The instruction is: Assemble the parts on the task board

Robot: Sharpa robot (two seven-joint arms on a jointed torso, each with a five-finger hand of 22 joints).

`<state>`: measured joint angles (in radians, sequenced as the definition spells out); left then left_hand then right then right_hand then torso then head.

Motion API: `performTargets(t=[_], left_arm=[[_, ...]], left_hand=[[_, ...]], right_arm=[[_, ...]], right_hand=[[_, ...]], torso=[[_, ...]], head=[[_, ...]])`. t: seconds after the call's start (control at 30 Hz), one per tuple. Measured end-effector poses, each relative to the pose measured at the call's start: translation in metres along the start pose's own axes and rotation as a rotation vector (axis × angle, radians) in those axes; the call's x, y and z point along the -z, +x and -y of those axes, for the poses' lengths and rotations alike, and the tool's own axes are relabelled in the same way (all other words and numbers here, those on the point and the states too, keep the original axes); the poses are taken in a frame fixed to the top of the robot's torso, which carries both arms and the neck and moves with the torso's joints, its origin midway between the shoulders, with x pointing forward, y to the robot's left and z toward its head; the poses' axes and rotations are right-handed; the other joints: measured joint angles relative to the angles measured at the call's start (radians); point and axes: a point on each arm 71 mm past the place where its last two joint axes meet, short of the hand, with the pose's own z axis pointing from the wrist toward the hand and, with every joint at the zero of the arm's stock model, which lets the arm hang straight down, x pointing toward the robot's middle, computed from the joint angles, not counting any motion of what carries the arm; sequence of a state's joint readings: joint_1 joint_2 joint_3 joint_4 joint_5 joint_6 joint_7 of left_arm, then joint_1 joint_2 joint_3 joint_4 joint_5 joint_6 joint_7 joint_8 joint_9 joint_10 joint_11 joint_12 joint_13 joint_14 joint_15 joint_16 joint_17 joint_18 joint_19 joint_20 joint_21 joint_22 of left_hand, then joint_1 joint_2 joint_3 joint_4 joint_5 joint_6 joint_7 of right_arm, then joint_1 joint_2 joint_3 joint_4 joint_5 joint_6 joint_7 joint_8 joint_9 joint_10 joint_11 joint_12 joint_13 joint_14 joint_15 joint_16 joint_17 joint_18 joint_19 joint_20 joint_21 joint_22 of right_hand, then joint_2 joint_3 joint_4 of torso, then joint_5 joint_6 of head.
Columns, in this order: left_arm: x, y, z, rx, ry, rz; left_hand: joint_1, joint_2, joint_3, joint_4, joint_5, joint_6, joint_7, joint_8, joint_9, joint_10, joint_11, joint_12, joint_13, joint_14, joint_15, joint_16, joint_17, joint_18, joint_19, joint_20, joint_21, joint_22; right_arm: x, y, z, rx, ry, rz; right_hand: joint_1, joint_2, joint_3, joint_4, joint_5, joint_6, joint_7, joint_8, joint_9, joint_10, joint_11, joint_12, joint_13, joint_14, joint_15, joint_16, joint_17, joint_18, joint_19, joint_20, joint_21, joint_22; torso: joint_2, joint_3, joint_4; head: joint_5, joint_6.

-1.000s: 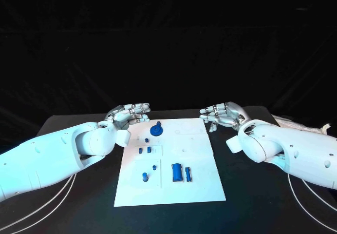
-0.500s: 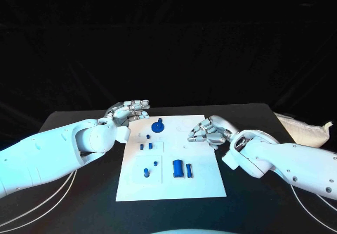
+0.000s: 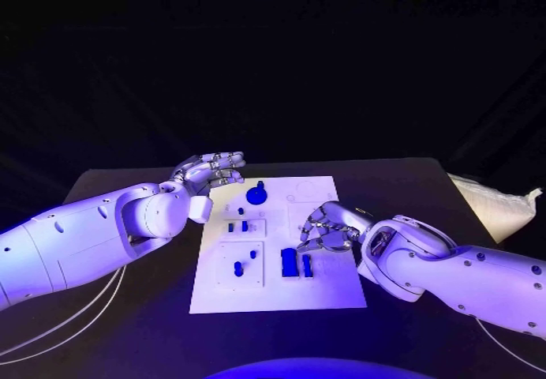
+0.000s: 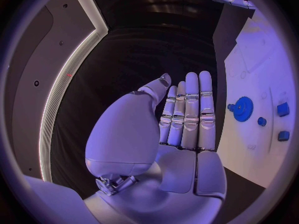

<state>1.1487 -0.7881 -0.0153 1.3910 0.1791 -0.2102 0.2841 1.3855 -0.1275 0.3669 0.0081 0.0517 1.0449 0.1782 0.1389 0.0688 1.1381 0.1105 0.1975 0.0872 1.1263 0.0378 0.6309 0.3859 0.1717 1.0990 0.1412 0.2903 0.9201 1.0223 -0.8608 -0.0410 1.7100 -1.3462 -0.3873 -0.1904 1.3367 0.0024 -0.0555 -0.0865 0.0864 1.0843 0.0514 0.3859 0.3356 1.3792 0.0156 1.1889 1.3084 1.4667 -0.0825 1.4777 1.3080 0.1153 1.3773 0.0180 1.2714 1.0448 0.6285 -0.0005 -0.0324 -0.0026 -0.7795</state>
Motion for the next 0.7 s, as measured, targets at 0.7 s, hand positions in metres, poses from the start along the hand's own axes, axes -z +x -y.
performTargets(t=[0.7], left_arm=[[0.003,0.004,0.0,0.004,-0.004,-0.013]], left_hand=[[0.0,0.0,-0.003,-0.003,0.0,0.0,0.0,0.0,0.0,0.0,0.0,0.0,0.0,0.0,0.0,0.0,0.0,0.0,0.0,0.0,0.0,-0.001]], right_arm=[[-0.004,0.024,-0.016,0.147,-0.019,-0.053]], right_hand=[[0.0,0.0,-0.016,-0.011,-0.017,-0.007,-0.007,0.044,0.018,0.005,0.005,0.004,0.0,0.0,0.0,0.012,0.0,-0.01,0.0,0.0,0.023,0.035]], torso=[[0.002,-0.0009,0.0051]], head=[[0.004,-0.033]])
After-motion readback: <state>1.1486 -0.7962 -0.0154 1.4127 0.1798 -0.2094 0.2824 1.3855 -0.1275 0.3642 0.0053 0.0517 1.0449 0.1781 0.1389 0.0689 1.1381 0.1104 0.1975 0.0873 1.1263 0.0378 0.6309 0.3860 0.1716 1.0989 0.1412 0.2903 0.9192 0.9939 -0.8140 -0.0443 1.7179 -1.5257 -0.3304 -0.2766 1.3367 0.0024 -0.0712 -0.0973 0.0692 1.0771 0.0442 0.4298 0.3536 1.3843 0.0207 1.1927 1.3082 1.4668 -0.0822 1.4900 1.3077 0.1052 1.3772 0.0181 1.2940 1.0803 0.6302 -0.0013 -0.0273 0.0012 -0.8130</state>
